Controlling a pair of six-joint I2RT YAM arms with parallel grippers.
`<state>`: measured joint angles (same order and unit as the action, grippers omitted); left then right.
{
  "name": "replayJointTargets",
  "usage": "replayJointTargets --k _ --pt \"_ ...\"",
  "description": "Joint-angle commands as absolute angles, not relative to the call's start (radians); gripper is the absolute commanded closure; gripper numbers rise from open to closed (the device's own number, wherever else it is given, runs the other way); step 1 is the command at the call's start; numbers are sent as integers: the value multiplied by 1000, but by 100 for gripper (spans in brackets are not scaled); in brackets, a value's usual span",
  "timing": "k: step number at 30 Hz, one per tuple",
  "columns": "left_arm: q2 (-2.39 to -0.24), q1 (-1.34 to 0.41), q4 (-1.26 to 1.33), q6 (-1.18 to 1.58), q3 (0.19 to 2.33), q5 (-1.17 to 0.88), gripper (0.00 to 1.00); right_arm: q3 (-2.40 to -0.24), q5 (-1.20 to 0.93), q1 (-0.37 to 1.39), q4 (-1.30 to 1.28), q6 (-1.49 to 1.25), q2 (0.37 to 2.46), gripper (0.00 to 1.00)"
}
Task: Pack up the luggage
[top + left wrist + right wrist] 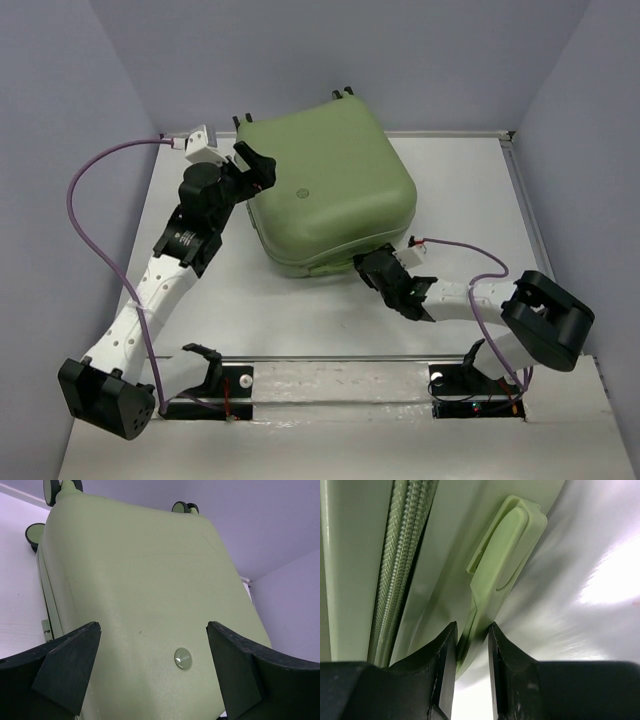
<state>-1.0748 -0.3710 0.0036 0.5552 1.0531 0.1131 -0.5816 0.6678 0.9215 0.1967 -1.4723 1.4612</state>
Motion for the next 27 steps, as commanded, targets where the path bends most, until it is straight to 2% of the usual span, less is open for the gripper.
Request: replayJointTargets --k 1,4,5,12,17,21,24,27 --pt "-1014 -368 2 511 1031 155 1 -465 578 896 139 -1106 1390 93" --pt "-977 -365 -51 491 1025 189 1 -431 375 818 189 -903 1310 93" --pt "-971 -365 -69 482 1023 198 1 -431 250 804 199 -776 1302 93" --pt "-937 -350 -142 437 1002 253 1 -475 -209 782 218 -497 1333 93" --pt "-937 -307 -179 432 980 235 1 -420 -261 782 193 -457 1253 93" --pt "-956 -229 -129 488 960 79 1 -416 -265 773 114 -443 1171 93" --pt "-1032 -149 -78 526 1002 6 1 -396 -198 723 74 -477 1120 93" --pt "-1200 -88 -69 546 1101 -84 1 -396 -168 689 34 -497 1103 93"
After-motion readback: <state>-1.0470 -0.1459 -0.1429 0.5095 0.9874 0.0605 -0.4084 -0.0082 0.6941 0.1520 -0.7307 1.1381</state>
